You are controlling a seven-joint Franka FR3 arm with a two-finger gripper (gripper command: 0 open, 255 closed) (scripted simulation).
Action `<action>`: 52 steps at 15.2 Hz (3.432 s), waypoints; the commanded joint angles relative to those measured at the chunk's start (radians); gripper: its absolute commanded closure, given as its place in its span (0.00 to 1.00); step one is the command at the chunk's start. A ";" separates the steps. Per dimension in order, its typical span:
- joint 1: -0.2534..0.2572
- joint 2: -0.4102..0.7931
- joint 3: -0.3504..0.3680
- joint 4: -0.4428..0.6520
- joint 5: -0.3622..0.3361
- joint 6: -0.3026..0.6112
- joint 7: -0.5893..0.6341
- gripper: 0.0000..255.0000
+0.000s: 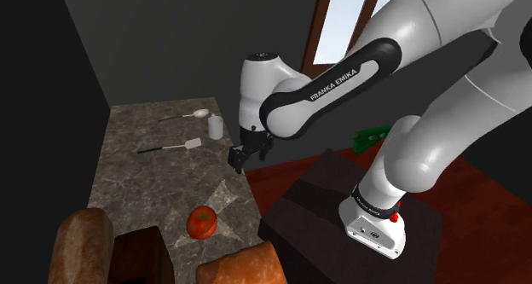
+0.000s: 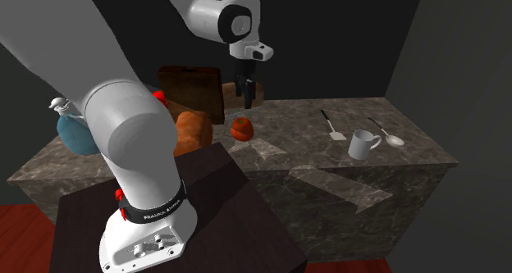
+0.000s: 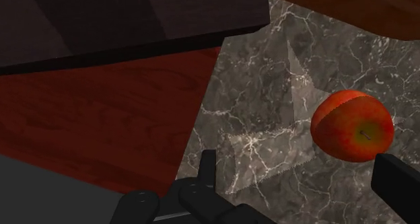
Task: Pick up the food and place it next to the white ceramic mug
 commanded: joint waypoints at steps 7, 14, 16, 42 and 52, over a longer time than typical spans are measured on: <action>0.004 0.368 0.077 0.141 -0.229 0.259 0.270 0.00; 0.159 0.659 -0.039 0.346 -0.480 0.361 0.517 0.00; 0.171 0.678 -0.052 0.354 -0.491 0.372 0.526 0.00; 0.206 0.743 -0.092 0.379 -0.529 0.413 0.555 1.00; 0.141 0.614 -0.009 0.354 -0.442 0.310 0.493 1.00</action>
